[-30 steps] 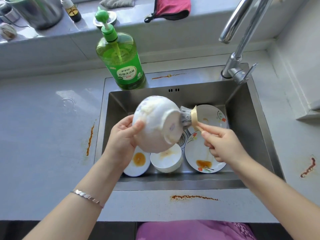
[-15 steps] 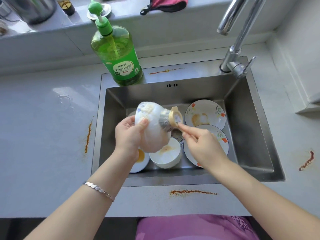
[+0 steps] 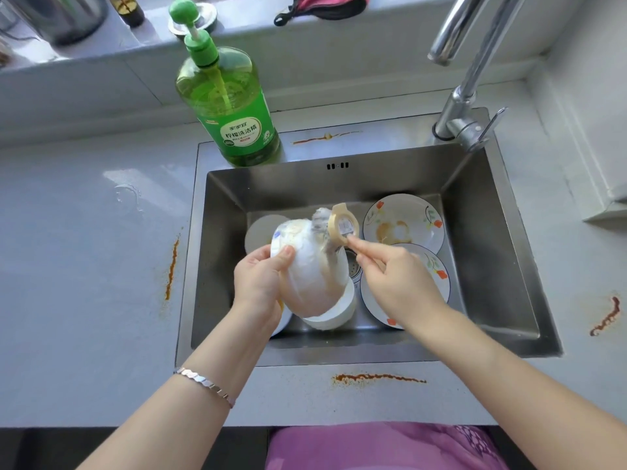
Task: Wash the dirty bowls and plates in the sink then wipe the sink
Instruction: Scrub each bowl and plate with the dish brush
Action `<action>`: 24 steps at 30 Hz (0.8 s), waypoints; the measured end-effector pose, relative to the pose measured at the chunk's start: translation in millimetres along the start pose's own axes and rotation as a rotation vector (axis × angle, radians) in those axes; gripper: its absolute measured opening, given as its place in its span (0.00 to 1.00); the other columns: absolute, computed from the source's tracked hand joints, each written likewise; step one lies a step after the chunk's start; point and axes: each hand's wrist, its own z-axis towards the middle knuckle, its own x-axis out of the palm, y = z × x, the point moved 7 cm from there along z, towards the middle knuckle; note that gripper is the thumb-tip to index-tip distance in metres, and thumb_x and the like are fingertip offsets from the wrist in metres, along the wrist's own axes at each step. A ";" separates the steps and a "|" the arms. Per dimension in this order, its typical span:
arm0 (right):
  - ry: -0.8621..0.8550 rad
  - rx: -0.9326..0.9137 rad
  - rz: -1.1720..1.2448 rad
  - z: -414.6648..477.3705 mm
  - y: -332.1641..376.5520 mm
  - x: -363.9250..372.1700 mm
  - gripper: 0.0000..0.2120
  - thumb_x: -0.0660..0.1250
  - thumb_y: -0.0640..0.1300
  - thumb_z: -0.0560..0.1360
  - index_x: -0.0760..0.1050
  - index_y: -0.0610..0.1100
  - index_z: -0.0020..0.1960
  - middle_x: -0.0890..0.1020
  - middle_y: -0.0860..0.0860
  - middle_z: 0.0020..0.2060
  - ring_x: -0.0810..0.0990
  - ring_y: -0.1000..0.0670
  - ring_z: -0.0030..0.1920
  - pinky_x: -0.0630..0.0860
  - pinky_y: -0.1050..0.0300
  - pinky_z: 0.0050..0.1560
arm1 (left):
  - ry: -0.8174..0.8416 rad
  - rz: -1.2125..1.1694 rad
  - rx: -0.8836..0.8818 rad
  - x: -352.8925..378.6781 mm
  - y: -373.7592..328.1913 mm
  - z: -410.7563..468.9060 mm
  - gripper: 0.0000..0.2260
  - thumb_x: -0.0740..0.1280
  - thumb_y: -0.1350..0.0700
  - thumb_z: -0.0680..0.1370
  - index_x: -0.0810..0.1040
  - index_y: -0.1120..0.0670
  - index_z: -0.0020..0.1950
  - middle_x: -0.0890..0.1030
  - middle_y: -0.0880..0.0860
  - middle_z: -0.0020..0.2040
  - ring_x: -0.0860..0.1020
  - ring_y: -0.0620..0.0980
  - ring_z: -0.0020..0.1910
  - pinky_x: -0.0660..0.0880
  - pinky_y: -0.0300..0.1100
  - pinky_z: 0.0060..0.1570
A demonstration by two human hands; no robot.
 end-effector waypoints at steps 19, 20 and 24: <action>0.084 0.291 -0.017 29.1 -89.5 -11.7 0.16 0.58 0.43 0.79 0.73 0.52 0.65 0.81 0.55 0.45 0.78 0.54 0.39 0.72 0.61 0.38 | 0.162 0.552 0.159 42.2 -6.6 64.2 0.06 0.72 0.60 0.72 0.76 0.58 0.39 0.78 0.55 0.38 0.77 0.53 0.37 0.77 0.47 0.39; 0.074 0.321 0.011 31.0 -96.7 -14.6 0.17 0.58 0.42 0.79 0.72 0.52 0.66 0.79 0.59 0.36 0.73 0.58 0.30 0.67 0.66 0.31 | 0.173 0.659 0.192 51.1 -4.4 75.8 0.07 0.73 0.58 0.71 0.76 0.58 0.39 0.78 0.55 0.38 0.77 0.53 0.38 0.77 0.48 0.40; 0.005 0.415 0.084 42.6 -119.2 -24.5 0.18 0.59 0.39 0.78 0.71 0.51 0.67 0.69 0.59 0.19 0.66 0.58 0.19 0.60 0.70 0.20 | 0.217 0.943 0.268 84.6 9.6 125.7 0.10 0.73 0.53 0.69 0.74 0.56 0.37 0.75 0.50 0.33 0.74 0.52 0.35 0.71 0.44 0.36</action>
